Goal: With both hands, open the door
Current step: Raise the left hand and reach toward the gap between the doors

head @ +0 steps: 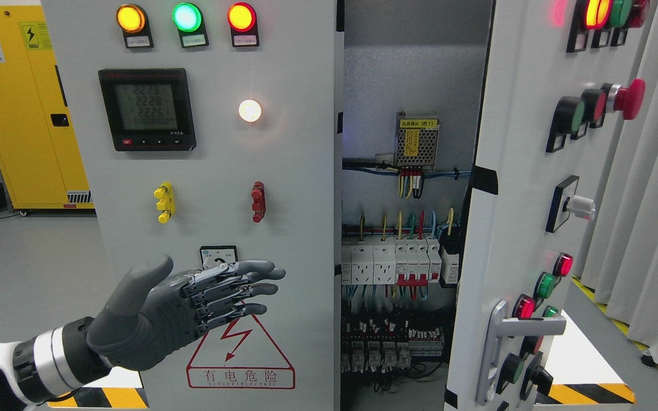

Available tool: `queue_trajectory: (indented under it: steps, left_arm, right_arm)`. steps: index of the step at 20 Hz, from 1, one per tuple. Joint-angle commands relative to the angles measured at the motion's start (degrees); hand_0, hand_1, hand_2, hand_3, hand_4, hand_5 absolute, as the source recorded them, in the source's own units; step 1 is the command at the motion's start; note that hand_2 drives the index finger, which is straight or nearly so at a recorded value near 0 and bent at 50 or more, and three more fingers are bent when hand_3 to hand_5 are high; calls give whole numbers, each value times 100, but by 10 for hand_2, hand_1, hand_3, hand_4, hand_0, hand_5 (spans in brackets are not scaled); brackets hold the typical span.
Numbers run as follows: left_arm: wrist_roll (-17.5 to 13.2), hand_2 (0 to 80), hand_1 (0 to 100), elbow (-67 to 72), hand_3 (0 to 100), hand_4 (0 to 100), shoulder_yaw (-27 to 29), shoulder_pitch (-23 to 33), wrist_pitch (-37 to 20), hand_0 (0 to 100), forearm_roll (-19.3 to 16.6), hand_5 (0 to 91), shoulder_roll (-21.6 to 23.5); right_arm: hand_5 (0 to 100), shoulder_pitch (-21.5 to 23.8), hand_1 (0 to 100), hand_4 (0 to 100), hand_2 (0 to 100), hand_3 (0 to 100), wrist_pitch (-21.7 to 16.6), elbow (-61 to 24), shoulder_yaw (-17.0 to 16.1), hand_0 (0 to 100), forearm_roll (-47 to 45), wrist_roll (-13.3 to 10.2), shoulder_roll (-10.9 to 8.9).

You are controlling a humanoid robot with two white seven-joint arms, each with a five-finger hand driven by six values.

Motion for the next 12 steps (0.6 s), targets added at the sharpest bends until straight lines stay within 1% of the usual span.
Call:
queue_trajectory:
  steps: [1,2,4,6,8,12]
  left_arm:
    - [-10,0,0,282,0,0,-423,-635,311,0,96,0,-1247]
    - [-10,0,0,299,0,0,-475,-679,400,0,236,0,-1256]
    - [-10,0,0,465,0,0,-668,-933,427,0,744,0,-1247]
    - [-1,0,0,659,0,0,-870,-1240,427,0,1027,0,-1256]
    - [-1,0,0,808,0,0,-1116,-1574,427,0,1177,0,-1300]
    - [-1,0,0,1475,0,0,-1600,-2093,427,0,1248,0,-1765]
  right_arm:
    - [0,2,62,0,0,0,4,0,1,217,-2,2,1]
    - [0,2,62,0,0,0,4,9,1,217,6,2,1]
    - [0,2,62,0,0,0,4,9,1,217,-2,2,1]
    - [0,2,62,0,0,0,4,9,1,217,-2,2,1]
    - [0,2,62,0,0,0,4,9,1,216,-2,2,1]
    - [0,2,63,0,0,0,4,0,1,216,-2,2,1]
